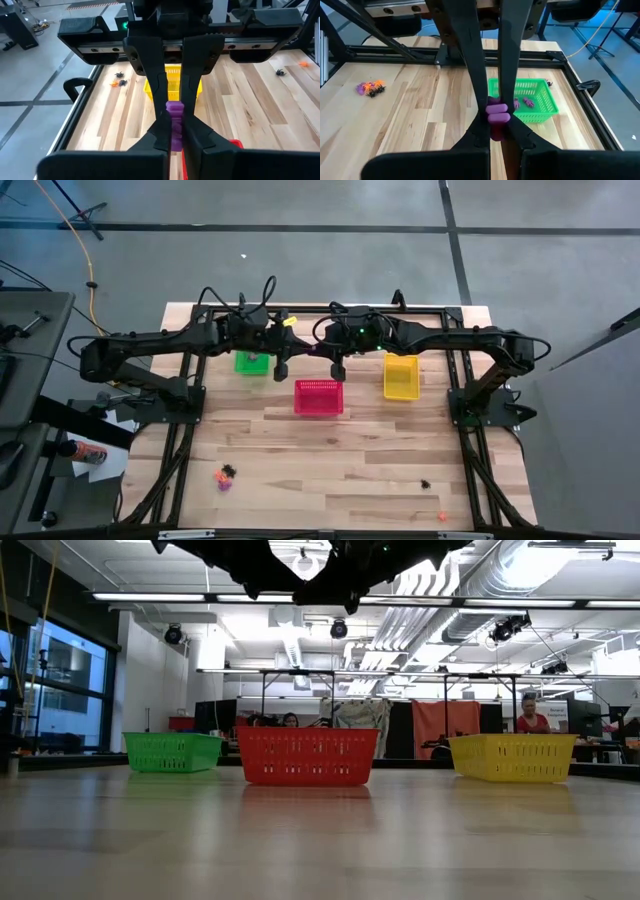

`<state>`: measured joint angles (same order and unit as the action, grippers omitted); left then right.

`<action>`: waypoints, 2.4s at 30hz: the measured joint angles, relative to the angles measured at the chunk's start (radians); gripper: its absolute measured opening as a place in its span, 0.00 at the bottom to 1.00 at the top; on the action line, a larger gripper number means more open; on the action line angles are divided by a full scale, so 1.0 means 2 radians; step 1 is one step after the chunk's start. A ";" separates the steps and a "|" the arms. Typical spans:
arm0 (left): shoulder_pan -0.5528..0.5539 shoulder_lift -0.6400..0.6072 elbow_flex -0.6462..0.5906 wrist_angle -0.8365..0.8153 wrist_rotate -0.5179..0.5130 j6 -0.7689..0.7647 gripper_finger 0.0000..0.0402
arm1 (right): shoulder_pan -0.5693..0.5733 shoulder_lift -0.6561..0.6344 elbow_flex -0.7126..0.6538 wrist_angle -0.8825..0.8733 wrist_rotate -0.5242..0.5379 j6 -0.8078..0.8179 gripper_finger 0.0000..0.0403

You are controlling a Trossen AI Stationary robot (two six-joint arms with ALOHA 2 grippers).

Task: Sort Halloween decoration
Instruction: Put the purple skeleton toy into the green bin

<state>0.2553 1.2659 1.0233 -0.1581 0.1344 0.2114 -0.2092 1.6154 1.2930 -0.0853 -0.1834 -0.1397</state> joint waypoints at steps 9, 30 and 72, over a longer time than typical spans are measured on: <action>0.000 -0.003 0.000 -0.001 -0.019 0.001 0.00 | -0.001 -0.007 0.000 -0.004 -0.005 0.032 0.22; 0.089 -0.216 -0.070 -0.073 -0.176 -0.053 0.00 | -0.050 -0.166 0.001 -0.165 0.074 0.047 0.55; 0.226 0.126 -0.054 -0.259 -0.080 -0.018 0.00 | -0.051 -0.180 0.001 -0.168 0.118 0.049 0.55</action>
<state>0.7064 1.5177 0.9161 -0.6757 -0.0257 0.1751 -0.3107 1.2552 1.2947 -0.4217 0.0528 -0.0414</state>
